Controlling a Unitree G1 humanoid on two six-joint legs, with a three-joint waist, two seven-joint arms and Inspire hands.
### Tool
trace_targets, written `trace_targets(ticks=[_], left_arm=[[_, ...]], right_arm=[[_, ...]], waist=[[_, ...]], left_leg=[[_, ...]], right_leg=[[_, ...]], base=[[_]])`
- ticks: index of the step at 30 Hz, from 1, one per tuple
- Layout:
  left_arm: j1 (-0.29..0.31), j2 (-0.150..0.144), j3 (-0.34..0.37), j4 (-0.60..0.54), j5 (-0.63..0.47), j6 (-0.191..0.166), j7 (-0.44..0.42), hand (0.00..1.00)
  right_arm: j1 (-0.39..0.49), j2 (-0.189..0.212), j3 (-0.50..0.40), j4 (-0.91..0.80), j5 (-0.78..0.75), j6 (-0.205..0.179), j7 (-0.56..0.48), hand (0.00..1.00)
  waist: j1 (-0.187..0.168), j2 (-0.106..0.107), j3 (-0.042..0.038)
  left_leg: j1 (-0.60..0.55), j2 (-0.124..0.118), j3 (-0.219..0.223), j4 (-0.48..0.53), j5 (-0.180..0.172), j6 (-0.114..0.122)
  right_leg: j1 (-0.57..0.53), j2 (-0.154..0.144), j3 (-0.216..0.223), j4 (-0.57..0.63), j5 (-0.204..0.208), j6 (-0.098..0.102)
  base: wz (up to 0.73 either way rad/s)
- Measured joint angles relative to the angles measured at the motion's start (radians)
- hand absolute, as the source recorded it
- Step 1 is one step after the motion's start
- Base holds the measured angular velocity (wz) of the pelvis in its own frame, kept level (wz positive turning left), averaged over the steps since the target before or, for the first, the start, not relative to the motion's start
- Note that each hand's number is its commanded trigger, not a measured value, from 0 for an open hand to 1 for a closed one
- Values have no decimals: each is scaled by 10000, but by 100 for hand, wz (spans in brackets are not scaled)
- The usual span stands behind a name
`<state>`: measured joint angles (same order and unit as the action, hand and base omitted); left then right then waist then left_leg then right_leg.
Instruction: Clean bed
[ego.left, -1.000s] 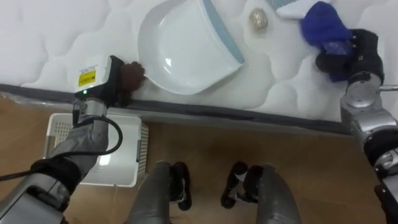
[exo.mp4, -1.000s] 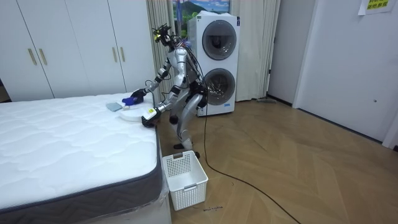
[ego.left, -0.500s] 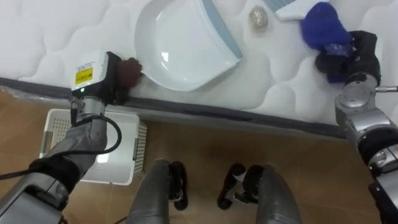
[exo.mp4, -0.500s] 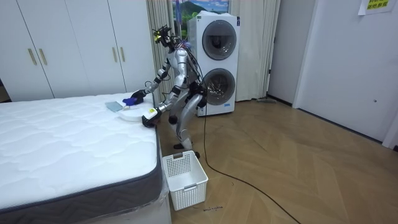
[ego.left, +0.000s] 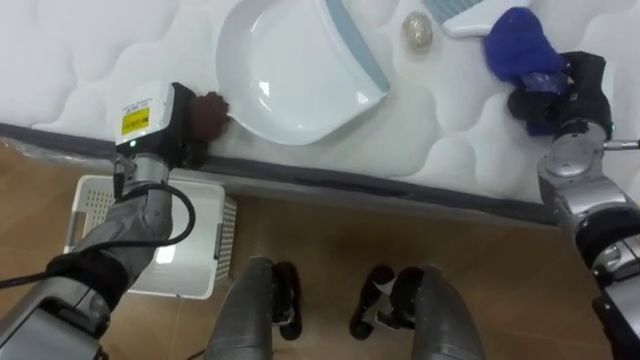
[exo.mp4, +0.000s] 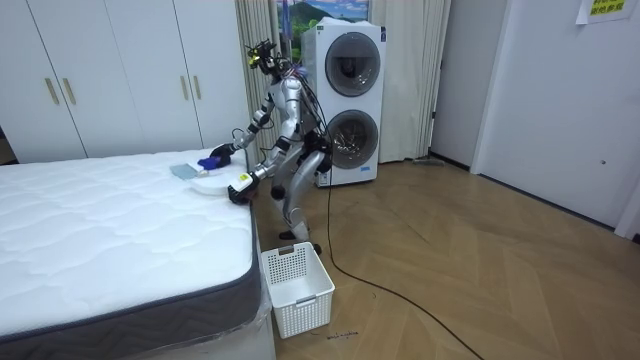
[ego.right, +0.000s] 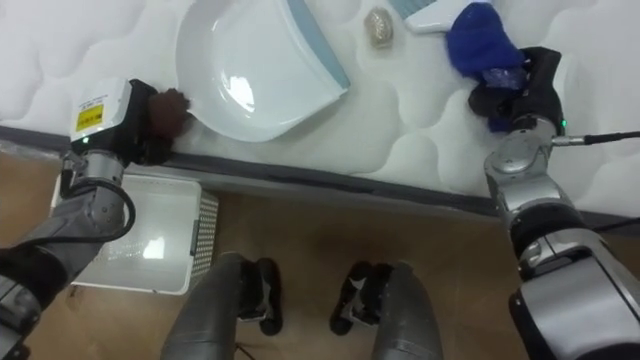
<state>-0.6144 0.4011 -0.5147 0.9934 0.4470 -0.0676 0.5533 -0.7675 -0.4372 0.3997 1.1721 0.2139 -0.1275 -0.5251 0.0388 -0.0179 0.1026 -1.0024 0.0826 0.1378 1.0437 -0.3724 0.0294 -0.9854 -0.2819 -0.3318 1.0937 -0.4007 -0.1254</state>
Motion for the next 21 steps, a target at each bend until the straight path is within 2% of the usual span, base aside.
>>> trace_targets(ticks=[2,8,11,14,16,21], left_arm=[[16,-1,-1,61,63,42,-3,100],[280,16,3,85,297,455,-345,100],[355,111,17,80,724,562,-461,100],[438,195,20,139,826,673,-521,100],[520,223,13,136,911,825,-564,100],[646,297,3,292,1041,961,-932,100]], right_arm=[[1,2,3,-15,-388,119,-76,100],[0,-22,-19,81,-2211,748,-87,100],[-57,-116,-18,95,-3111,969,-88,100],[-186,-133,42,92,-4047,1289,-99,100],[-241,-147,102,103,-4837,1595,-105,100],[-580,-242,166,416,-6477,2095,-182,100]], waist=[[-15,-5,-1],[-72,-90,2],[-33,-170,-1],[-26,-368,-16],[-32,-569,-24],[-22,-824,-18]], left_leg=[[77,95,52,4,-18,16],[658,115,232,-108,-92,15],[823,288,264,-163,-95,15],[1083,447,402,-268,-114,41],[1409,451,517,-518,-96,47],[2125,439,660,-1260,80,64]], right_leg=[[49,22,20,-14,0,-1],[535,30,61,-97,0,-1],[733,191,52,-300,43,0],[944,314,84,-498,152,11],[1180,385,172,-733,246,64],[1840,585,207,-1545,561,221]], base=[[-6],[-6],[-13],[-15],[-14],[-10]])
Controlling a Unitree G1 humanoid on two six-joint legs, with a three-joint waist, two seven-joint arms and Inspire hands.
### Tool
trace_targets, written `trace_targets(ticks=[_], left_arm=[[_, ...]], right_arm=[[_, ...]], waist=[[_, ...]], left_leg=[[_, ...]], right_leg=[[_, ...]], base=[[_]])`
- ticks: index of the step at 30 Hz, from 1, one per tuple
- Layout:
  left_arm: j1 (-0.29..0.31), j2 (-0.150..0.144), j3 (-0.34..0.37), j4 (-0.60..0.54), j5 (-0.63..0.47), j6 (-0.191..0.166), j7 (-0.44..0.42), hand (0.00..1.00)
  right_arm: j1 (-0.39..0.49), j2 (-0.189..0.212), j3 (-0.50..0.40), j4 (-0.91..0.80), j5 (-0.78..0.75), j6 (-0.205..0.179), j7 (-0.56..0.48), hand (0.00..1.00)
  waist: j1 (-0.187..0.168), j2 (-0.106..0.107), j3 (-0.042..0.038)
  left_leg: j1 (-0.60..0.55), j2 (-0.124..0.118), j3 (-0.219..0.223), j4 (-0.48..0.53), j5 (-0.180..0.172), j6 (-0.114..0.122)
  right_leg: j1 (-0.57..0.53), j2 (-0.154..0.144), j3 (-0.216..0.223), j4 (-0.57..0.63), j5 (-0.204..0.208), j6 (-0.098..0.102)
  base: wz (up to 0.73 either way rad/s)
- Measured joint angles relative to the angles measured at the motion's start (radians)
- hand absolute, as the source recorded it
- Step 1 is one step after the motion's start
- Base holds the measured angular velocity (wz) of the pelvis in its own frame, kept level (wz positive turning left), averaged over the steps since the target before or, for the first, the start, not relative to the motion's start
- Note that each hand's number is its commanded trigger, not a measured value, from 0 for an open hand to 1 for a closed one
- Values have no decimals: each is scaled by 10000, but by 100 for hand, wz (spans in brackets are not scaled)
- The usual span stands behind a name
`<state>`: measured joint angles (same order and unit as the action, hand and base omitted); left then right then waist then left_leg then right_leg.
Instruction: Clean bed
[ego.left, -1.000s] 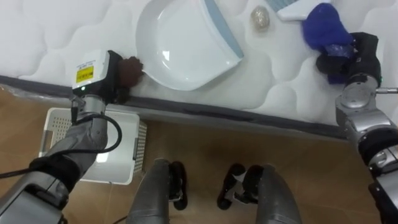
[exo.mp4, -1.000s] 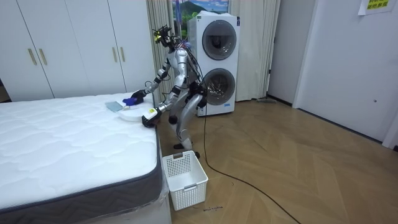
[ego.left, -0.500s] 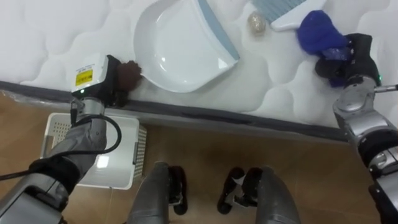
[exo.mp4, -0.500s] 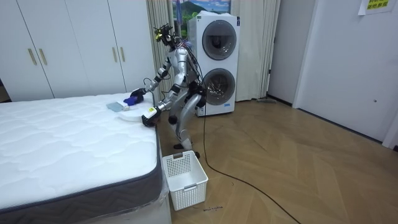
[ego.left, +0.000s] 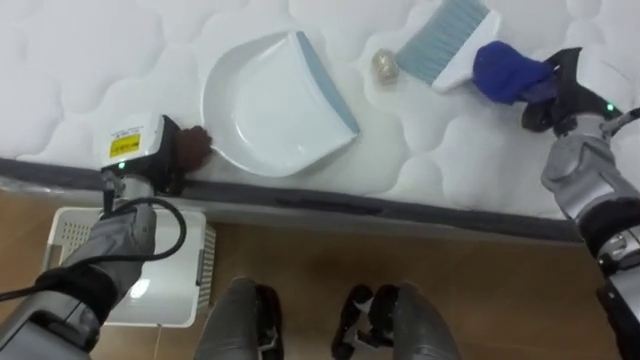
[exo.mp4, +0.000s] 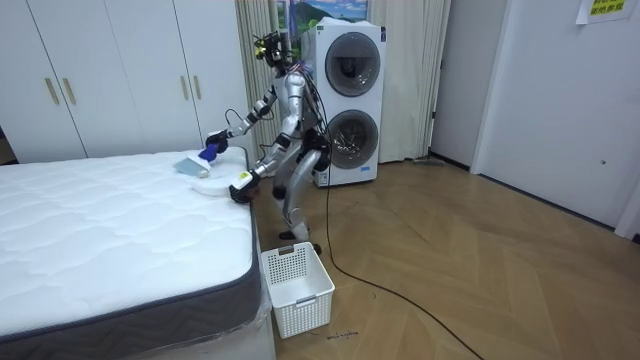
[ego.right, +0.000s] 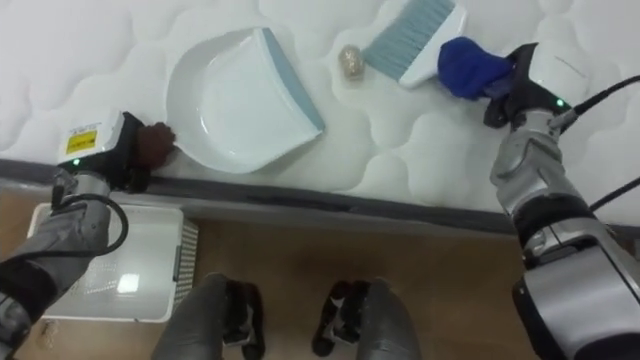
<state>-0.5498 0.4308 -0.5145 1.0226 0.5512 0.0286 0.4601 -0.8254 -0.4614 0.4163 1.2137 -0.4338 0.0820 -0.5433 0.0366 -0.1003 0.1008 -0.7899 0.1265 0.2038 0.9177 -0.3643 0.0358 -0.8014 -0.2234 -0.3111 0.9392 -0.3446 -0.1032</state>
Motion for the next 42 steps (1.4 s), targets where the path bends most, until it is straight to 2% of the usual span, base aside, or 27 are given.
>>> trace_targets(ticks=[6,12,17,23,25,27,32,37,42], left_arm=[[1,113,-47,-158,148,53,-423,100],[41,188,-84,-243,570,136,-375,100],[39,247,-65,-255,1015,160,-373,100],[55,308,13,-198,1410,160,-389,100],[55,381,19,-251,1674,160,-405,100],[57,455,18,-308,1805,159,-406,100],[48,652,5,-530,1811,111,-621,100],[29,665,-7,-648,1812,-1,-800,100],[-22,666,-7,-657,1800,-292,-987,100]], right_arm=[[-237,-201,310,5,-1627,295,-236,100],[-797,-339,455,-25,-3577,517,-282,100],[-993,-358,565,-563,-5445,645,-303,100],[-991,-480,1133,-1450,-7770,722,-295,100],[-987,-479,1332,-1814,-8392,721,-274,100],[-988,-507,1526,-2122,-8731,726,-236,100],[-977,-642,2408,-3227,-9071,814,76,100],[-923,-648,2756,-3766,-9120,687,413,100],[-619,-656,2997,-4225,-8985,523,895,100]], waist=[[15,-110,6],[62,-301,6],[125,-364,-13],[198,-619,-19],[215,-803,-17],[239,-901,-17],[262,-909,-17],[306,-904,-16],[467,-897,-17]], left_leg=[[276,0,15,-343,4,19],[384,14,38,-433,5,20],[472,92,56,-592,44,25],[715,147,149,-871,114,40],[853,98,151,-1021,164,2],[868,96,150,-1125,218,-18],[821,183,-35,-1229,278,-80],[813,181,-179,-1236,280,-83],[828,185,-202,-1296,280,-82]], right_leg=[[312,141,-5,-470,229,155],[391,156,-4,-543,241,168],[547,286,-53,-892,304,178],[798,326,-197,-1216,520,177],[897,327,-181,-1301,520,179],[932,347,-212,-1411,521,179],[1108,509,-509,-1794,674,123],[1223,522,-663,-1890,676,126],[1279,504,-749,-1980,708,161]], base=[[-2],[0],[-5],[-2],[0],[2],[1],[6],[0]])
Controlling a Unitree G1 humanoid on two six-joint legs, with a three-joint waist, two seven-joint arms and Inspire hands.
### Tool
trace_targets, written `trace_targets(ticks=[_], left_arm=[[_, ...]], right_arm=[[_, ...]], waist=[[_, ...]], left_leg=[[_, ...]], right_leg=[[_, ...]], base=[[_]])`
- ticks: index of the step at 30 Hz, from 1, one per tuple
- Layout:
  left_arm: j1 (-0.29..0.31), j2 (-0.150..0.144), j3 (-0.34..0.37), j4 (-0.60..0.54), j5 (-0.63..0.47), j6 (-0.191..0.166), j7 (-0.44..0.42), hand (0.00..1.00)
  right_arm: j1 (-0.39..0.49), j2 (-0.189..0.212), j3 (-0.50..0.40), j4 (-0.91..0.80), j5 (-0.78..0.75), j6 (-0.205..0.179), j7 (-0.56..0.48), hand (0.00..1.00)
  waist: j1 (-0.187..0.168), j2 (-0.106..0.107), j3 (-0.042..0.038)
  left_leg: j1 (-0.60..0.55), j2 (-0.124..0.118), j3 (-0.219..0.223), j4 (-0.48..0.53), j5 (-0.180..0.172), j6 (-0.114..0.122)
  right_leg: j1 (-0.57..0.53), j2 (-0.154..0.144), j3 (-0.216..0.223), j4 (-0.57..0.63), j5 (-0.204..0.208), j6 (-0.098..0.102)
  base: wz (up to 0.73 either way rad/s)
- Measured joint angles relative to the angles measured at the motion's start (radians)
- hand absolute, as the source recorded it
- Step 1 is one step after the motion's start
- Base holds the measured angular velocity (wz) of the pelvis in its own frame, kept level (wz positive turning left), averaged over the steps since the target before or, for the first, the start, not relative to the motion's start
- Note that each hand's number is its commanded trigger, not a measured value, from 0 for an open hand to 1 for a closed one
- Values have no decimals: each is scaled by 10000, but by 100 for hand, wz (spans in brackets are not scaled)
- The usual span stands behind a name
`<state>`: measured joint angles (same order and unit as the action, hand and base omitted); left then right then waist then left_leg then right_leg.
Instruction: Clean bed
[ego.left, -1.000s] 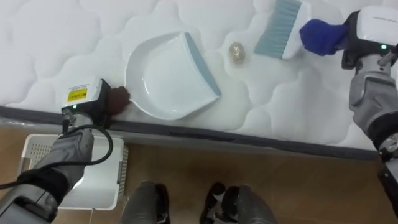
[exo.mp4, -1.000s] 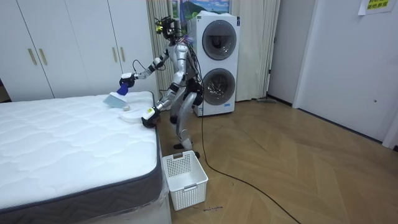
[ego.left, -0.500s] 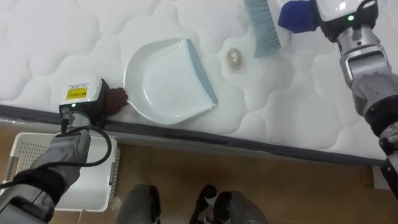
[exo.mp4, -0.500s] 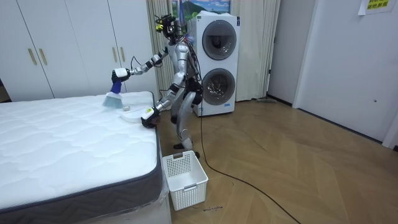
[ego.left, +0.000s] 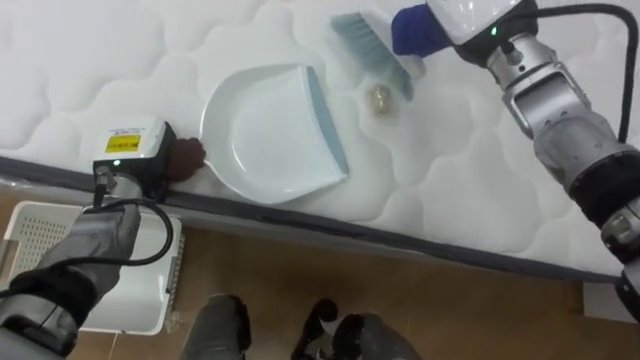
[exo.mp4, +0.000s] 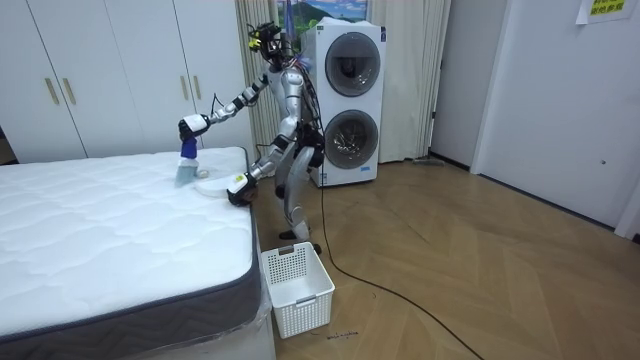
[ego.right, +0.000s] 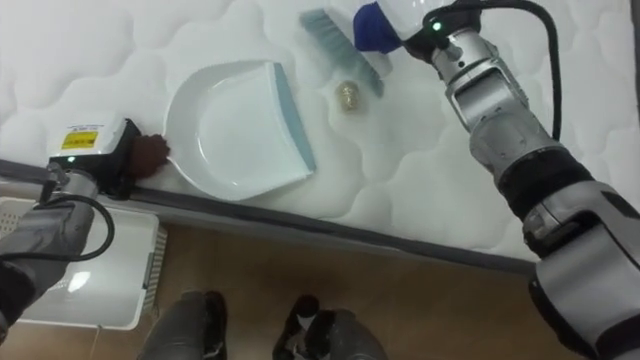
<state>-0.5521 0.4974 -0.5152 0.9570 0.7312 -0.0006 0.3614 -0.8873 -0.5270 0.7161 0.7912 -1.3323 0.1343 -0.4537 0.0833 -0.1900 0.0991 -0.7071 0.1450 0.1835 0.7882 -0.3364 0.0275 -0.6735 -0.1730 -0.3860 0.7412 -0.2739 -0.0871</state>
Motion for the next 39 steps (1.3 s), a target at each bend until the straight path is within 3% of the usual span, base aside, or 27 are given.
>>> trace_targets(ticks=[9,15,17,26,34,39], left_arm=[[-23,-1,7,34,2,-116,-124,100],[-20,-12,-26,61,3,-164,-515,100],[-21,-11,-5,51,-3,-164,-646,100],[-123,-8,10,62,71,-218,-947,100],[-245,-6,-35,86,1010,-192,-1118,100],[-337,-6,-35,84,1287,32,-1182,100]], right_arm=[[226,0,98,-310,363,-440,732,100],[470,0,94,-329,1030,-539,1533,100],[487,-4,90,-325,1480,-522,1835,100],[487,-244,60,-237,3622,-498,2794,100],[722,-191,19,357,6529,-446,3728,100],[849,255,-709,1183,8937,-439,4711,100]], waist=[[28,93,5],[35,508,12],[66,541,4],[84,540,-2],[170,541,0],[109,572,15]], left_leg=[[16,3,-19,-10,0,0],[35,11,-10,-23,7,6],[45,8,6,-60,14,-5],[83,-26,53,-79,25,-1],[190,-16,79,-79,28,3],[201,0,66,-188,49,-2]], right_leg=[[35,-11,-39,20,3,-3],[96,-13,-101,9,6,-2],[53,-35,-89,11,5,-4],[32,-84,-32,112,2,-9],[175,-62,-46,3,2,-9],[278,78,-78,-312,18,15]], base=[[0],[1],[-2],[0],[0],[-2]])
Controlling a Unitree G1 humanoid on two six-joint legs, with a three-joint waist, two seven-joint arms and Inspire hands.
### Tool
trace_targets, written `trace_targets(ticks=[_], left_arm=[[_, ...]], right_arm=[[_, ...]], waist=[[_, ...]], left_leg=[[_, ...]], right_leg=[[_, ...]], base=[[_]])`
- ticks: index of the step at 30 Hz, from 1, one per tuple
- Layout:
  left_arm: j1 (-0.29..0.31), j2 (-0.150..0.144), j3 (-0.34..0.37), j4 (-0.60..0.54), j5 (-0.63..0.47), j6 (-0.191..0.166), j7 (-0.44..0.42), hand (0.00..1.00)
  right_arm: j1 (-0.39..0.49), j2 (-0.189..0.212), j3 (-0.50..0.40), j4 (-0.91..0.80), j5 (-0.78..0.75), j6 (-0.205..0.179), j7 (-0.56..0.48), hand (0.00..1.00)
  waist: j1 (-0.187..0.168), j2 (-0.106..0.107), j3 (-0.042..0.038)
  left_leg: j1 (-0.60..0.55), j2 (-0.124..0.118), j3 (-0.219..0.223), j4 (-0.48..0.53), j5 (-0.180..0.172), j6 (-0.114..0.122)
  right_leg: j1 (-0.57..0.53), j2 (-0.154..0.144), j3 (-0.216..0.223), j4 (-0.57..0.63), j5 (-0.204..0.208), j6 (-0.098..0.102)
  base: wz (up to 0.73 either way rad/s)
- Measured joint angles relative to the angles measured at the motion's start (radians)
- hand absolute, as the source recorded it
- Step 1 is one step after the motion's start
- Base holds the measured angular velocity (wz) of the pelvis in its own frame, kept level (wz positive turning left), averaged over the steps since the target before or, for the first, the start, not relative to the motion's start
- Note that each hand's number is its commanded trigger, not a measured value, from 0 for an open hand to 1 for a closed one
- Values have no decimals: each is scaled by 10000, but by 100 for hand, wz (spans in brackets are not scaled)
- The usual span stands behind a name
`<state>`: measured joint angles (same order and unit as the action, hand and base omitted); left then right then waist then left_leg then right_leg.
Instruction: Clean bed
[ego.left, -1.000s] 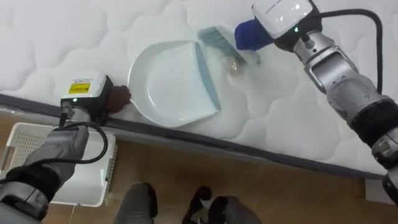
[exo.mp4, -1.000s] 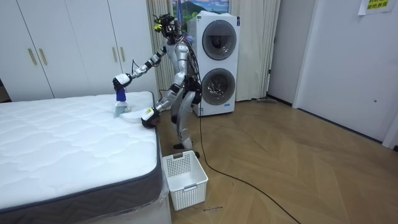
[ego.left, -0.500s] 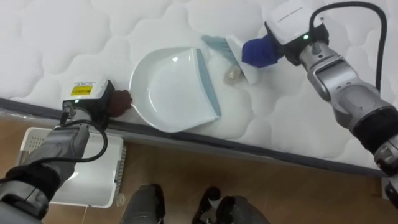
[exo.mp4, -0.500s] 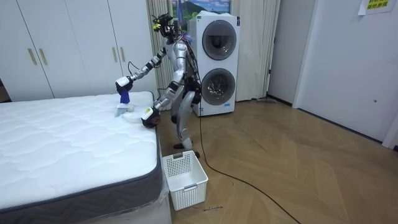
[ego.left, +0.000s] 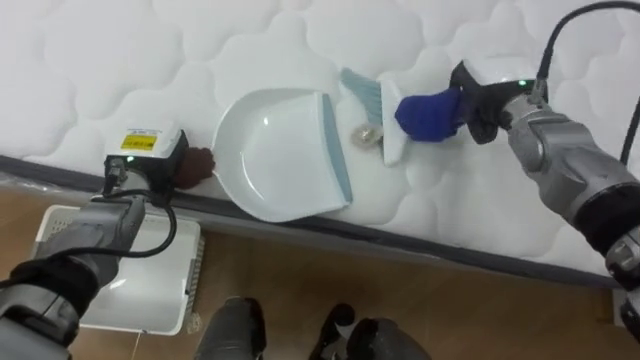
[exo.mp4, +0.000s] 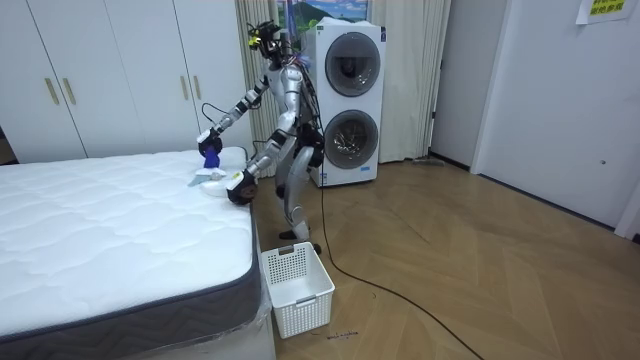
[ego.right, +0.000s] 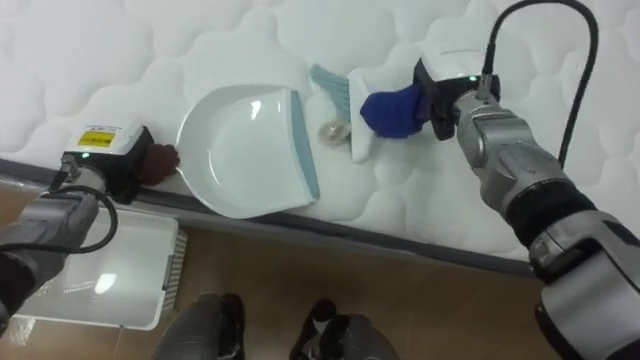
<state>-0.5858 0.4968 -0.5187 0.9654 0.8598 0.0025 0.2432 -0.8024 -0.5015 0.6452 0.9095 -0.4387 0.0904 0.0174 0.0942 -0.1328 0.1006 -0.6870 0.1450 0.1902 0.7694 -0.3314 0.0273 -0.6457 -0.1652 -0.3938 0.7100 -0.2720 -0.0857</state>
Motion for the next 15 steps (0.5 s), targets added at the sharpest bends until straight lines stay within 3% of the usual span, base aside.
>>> trace_targets(ticks=[4,10,15], left_arm=[[-5,-40,-136,63,15,52,87,100],[-55,-200,-157,363,53,209,115,100],[-89,-217,-145,455,54,203,150,100]], right_arm=[[13,22,-97,468,1351,-13,435,100],[91,299,-415,169,1593,-19,811,100],[215,309,-417,-347,1565,-222,1076,100]], waist=[[-40,127,9],[-165,435,10],[-191,430,6]], left_leg=[[36,23,15,-73,10,12],[102,-37,131,-204,37,24],[120,-200,298,-421,172,37]], right_leg=[[20,-19,-12,36,106,23],[-66,-116,44,116,105,22],[-271,-316,122,183,62,-2]], base=[[2],[-2],[-1]])
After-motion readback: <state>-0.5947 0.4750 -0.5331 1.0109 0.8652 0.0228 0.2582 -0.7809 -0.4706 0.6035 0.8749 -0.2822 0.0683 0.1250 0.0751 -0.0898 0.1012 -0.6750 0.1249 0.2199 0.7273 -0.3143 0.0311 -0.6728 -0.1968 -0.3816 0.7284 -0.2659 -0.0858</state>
